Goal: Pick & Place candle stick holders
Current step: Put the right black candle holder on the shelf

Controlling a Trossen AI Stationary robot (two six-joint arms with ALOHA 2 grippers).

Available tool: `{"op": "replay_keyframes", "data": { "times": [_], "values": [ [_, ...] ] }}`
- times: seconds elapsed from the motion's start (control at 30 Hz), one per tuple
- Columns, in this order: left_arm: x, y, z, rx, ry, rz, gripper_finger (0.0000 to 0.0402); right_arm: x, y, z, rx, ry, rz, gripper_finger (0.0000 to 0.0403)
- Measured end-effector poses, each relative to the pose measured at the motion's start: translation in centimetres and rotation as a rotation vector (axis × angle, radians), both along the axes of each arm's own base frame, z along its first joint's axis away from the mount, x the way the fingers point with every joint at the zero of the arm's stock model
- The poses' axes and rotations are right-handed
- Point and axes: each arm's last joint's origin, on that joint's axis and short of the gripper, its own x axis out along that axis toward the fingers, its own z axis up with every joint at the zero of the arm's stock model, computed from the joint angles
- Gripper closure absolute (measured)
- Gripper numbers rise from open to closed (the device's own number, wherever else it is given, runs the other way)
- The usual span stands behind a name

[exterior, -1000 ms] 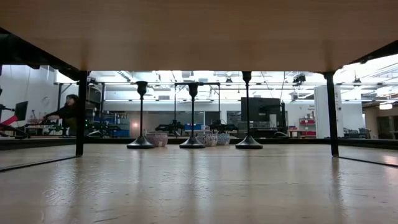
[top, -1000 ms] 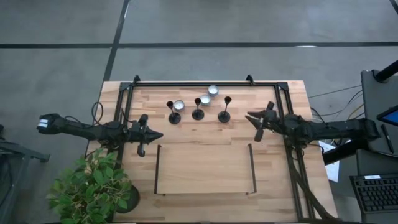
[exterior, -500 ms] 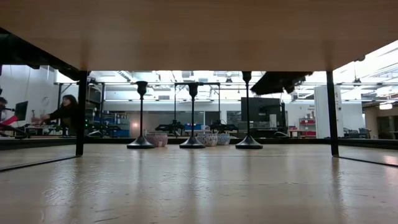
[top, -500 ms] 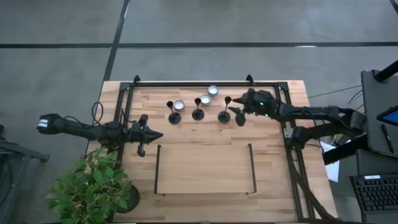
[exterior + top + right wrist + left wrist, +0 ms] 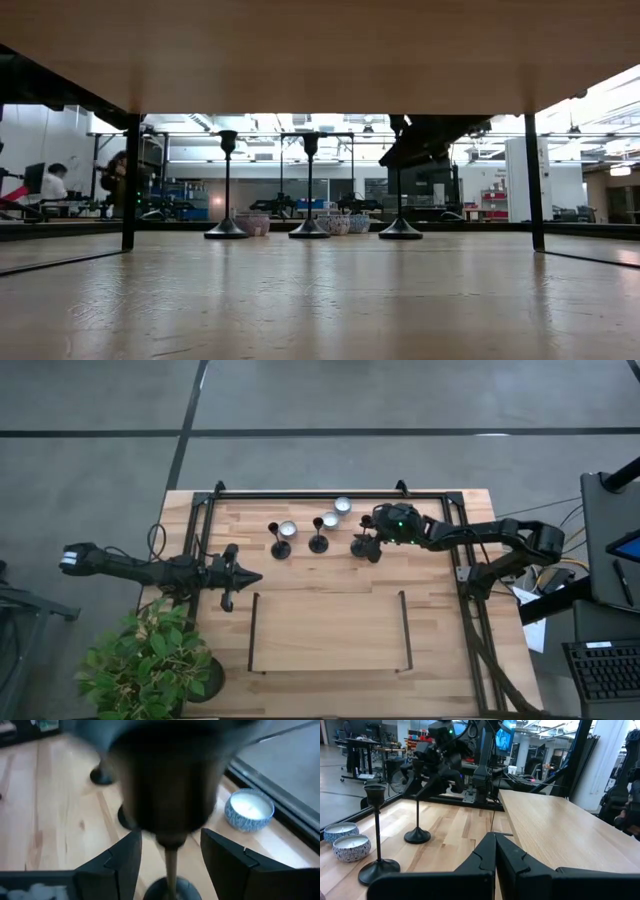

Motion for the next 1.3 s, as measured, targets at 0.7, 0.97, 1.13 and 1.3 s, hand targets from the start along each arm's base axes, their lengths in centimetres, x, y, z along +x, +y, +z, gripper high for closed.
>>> {"op": "replay_keyframes", "data": {
  "times": [0.7, 0.97, 1.13, 1.3],
  "values": [
    [0.0, 0.0, 0.0, 0.0, 0.0, 0.0, 0.0401, -0.1, 0.0, 1.2, -0.015, -0.073, -0.013, 0.034],
    [0.0, 0.0, 0.0, 0.0, 0.0, 0.0, 0.0401, -0.3, 0.1, 1.6, -0.025, -0.08, -0.009, 0.0381],
    [0.0, 0.0, 0.0, 0.0, 0.0, 0.0, 0.0401, -0.5, 0.3, 2.3, -0.037, -0.104, -0.006, 0.0382],
    [0.0, 0.0, 0.0, 0.0, 0.0, 0.0, 0.0401, -1.4, 0.8, 4.4, -0.064, -0.174, 0.0, 0.0381]
  ]
}}
